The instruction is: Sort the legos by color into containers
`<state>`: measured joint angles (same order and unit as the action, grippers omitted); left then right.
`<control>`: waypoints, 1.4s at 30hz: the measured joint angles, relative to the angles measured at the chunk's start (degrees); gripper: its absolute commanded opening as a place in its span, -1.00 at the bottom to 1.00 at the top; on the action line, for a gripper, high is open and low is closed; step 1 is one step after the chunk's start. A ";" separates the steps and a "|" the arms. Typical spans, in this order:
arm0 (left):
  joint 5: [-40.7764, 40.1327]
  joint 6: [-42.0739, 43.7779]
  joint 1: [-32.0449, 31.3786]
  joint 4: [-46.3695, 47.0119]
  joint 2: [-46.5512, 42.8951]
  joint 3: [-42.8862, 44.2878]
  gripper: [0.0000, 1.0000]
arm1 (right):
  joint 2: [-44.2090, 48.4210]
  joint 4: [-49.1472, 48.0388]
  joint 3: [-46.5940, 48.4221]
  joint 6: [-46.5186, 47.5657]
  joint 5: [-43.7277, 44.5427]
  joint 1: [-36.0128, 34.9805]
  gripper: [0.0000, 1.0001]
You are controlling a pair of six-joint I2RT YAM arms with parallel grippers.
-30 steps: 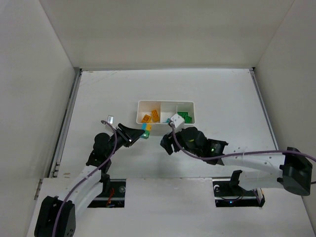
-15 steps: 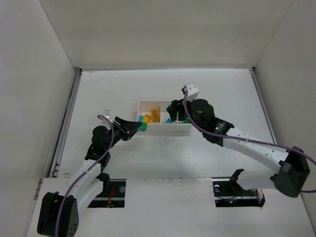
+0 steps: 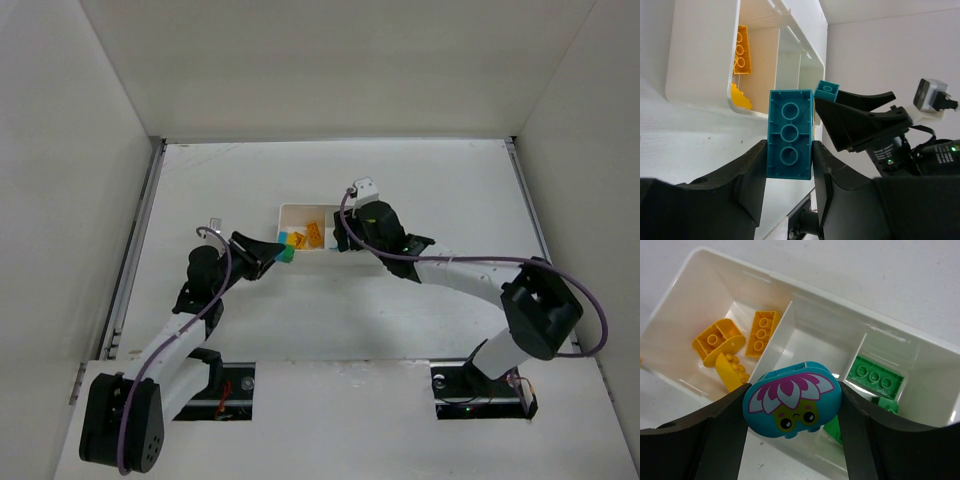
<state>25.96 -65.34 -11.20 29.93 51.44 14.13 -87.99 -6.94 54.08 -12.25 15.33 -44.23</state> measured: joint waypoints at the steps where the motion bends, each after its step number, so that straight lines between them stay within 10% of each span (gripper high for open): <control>1: -0.11 0.15 -0.17 0.13 0.00 0.13 -0.80 | -0.66 -0.52 0.00 0.00 0.00 -0.02 0.23; 15: -0.33 -0.55 -4.11 1.51 0.04 1.33 -0.79 | -5.29 -3.80 2.67 0.02 1.14 0.00 0.77; 21: -0.28 -2.54 -5.46 4.63 0.02 1.33 -0.78 | 3.87 -3.85 0.22 -3.96 2.05 -0.46 -0.26; 23: 0.02 -3.28 -6.49 6.43 0.15 1.33 -0.77 | 9.62 -4.33 -2.08 -8.87 1.01 -1.03 -0.29; 28: 0.42 -6.08 -8.76 13.11 2.01 1.25 -0.77 | 19.34 -14.75 -10.54 -22.03 -4.87 -3.21 0.49; 42: -1.22 -13.60 -13.99 28.41 9.14 -0.87 -0.78 | 16.92 -33.66 -19.96 -37.79 -13.64 -4.74 0.62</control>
<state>24.73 -78.94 -25.19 58.35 60.58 13.26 -71.07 -40.60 34.13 -50.04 1.69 -48.97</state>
